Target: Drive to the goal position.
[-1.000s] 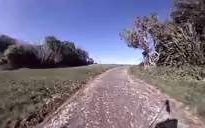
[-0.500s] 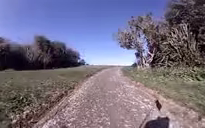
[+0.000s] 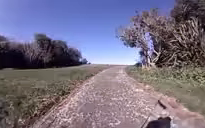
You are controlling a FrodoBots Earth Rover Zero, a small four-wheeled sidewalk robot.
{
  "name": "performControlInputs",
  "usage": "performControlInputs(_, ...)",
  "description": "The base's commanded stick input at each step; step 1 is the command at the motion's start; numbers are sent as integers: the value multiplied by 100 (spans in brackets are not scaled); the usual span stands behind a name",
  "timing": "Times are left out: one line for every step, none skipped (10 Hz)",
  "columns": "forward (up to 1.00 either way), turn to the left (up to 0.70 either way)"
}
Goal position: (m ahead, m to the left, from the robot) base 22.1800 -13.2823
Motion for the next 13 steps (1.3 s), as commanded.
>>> performControlInputs(100, 0)
performControlInputs(100, 0)
performControlInputs(100, 0)
performControlInputs(100, 0)
performControlInputs(100, 0)
performControlInputs(100, 0)
performControlInputs(100, 0)
performControlInputs(100, 0)
performControlInputs(100, 0)
performControlInputs(100, 0)
performControlInputs(100, 0)
performControlInputs(100, 0)
performControlInputs(100, 0)
